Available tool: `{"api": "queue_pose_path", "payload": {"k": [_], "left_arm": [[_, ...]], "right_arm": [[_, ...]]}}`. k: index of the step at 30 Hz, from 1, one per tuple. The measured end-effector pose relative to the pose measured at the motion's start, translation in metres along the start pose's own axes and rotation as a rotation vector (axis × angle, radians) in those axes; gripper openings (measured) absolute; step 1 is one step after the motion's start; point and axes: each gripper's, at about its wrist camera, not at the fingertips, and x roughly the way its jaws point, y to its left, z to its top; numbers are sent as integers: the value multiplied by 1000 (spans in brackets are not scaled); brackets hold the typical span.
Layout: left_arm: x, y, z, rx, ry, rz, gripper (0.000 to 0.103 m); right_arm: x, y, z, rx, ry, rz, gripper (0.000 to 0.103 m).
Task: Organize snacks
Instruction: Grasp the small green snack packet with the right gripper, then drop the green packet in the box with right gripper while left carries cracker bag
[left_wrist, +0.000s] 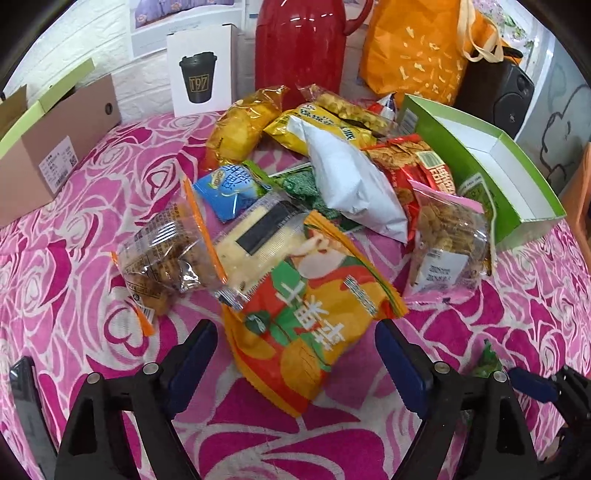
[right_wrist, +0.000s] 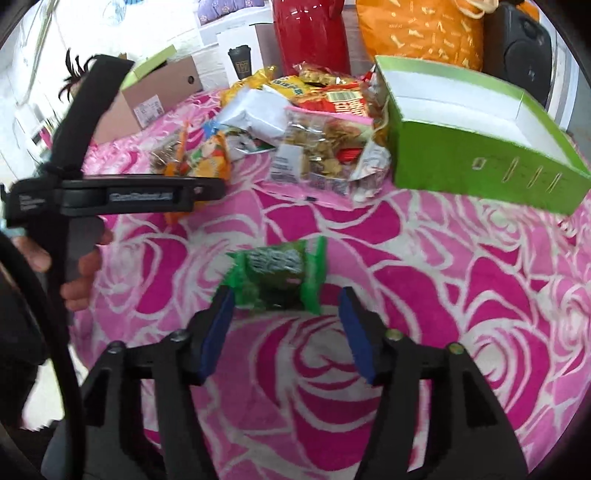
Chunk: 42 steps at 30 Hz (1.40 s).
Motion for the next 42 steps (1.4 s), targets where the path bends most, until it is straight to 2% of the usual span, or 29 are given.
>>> {"api": "queue_pose_path", "payload": {"k": [2,3,8,10,14,16,19,24,28,31,33,37,42], "left_arm": [[2,6,2,-21,24,-12,89],[-1,12,-1,-37,25,-41,89],[-13,19,-5,-38,-25,-66,89],[-9,16,0,-30,-22,-54,90],[15,13,8,-44,21,-80,91],[16,6,9,-25,-8,-62,89],[15,-3,8,14,-33,-39,50],[1,-7,-2,11,-38,-89,46],[-37,-18,-7,32,-102,-117,46],[-68,-34,7,69,-173,-140,46],[-84,-50,25,91,-209,-173,46],[-92,-80,60,153,-256,-189,46],[-76,-120,100,179,-258,-232,46]], "right_arm": [[2,5,3,4,10,13,66],[2,8,4,0,9,17,66],[2,11,6,16,-5,15,66],[9,11,9,29,1,-7,66],[26,13,14,42,6,-52,66],[31,14,18,36,-5,-66,66],[32,19,20,-6,-14,-75,52],[23,19,16,-10,-30,-39,43],[1,16,18,-9,-76,-39,43],[-19,7,29,-12,-137,-69,43],[-32,-4,46,-11,-186,-124,43],[-53,-37,73,5,-274,-216,43],[-53,-94,98,78,-300,-286,43]]}}
